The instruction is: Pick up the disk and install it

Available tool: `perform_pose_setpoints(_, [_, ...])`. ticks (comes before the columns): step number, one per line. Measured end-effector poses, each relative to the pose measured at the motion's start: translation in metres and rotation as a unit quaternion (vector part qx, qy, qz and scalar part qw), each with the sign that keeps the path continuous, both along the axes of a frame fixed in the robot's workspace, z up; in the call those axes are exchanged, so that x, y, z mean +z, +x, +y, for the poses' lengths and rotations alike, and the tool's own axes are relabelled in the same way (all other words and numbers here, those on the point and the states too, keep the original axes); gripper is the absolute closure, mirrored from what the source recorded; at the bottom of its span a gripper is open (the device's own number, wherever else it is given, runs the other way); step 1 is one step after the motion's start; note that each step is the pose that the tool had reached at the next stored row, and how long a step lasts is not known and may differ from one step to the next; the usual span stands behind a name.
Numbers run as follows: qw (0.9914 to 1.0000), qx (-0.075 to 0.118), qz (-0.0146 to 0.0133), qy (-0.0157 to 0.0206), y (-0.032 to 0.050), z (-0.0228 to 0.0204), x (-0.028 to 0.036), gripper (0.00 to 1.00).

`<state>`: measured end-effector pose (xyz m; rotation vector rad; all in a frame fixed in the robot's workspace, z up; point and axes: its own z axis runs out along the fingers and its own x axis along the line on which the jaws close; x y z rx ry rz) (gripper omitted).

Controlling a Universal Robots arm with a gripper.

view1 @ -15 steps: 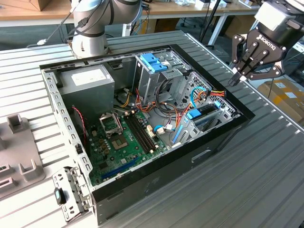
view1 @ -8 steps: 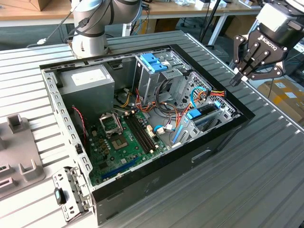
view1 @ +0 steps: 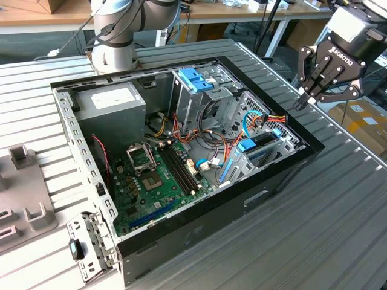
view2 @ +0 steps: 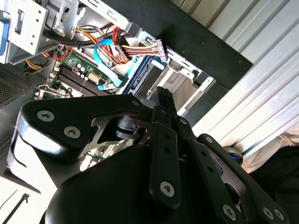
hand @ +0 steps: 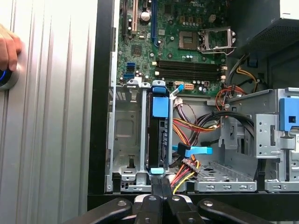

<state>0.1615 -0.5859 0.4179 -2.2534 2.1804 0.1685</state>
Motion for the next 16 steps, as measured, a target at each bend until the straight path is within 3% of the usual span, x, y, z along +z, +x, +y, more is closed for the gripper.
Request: perform_pose_setpoints(16, [1.0,0.0,0.0,-0.0004,0.0176,0.0,-0.0043,0.89])
